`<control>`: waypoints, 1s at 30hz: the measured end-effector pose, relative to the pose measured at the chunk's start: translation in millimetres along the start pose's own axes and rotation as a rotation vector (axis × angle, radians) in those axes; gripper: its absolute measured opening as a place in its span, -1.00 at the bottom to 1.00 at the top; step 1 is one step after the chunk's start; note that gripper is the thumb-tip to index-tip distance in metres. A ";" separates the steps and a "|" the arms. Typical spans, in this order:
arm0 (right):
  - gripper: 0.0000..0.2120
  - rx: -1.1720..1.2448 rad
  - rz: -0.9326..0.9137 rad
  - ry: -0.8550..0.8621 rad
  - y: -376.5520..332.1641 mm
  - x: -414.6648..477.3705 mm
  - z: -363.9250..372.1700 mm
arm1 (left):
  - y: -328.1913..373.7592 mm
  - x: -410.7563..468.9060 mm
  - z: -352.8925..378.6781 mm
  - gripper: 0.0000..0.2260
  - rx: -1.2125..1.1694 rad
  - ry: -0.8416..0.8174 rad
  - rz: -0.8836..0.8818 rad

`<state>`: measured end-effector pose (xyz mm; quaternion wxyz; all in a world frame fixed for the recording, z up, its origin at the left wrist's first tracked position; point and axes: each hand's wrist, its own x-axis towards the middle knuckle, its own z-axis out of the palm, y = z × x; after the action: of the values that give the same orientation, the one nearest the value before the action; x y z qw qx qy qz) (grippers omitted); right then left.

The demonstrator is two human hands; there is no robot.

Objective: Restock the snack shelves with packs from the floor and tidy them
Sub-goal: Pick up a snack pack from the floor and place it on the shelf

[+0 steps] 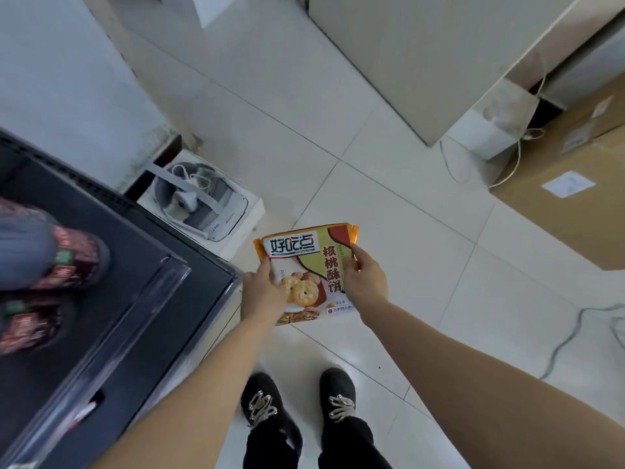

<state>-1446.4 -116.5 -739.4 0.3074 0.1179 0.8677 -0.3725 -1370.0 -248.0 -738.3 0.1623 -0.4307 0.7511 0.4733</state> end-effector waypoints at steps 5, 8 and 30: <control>-0.64 -0.076 -0.125 -0.008 -46.3 -77.4 -45.0 | 32.0 -99.9 -44.1 -0.60 -0.066 0.111 -0.031; -0.64 -0.108 -0.234 -0.041 -61.9 -122.8 -69.8 | 39.7 -154.9 -61.5 -0.59 -0.150 0.183 -0.040; -0.75 -0.308 -1.027 -0.592 -77.1 -524.5 28.4 | -177.9 -553.1 -198.9 -0.67 -0.541 1.026 -0.298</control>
<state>-1056.4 -177.7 -384.4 0.3301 -0.4699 0.7352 -0.3601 -876.2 -176.6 -380.2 -0.2719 -0.7309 0.5180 0.3515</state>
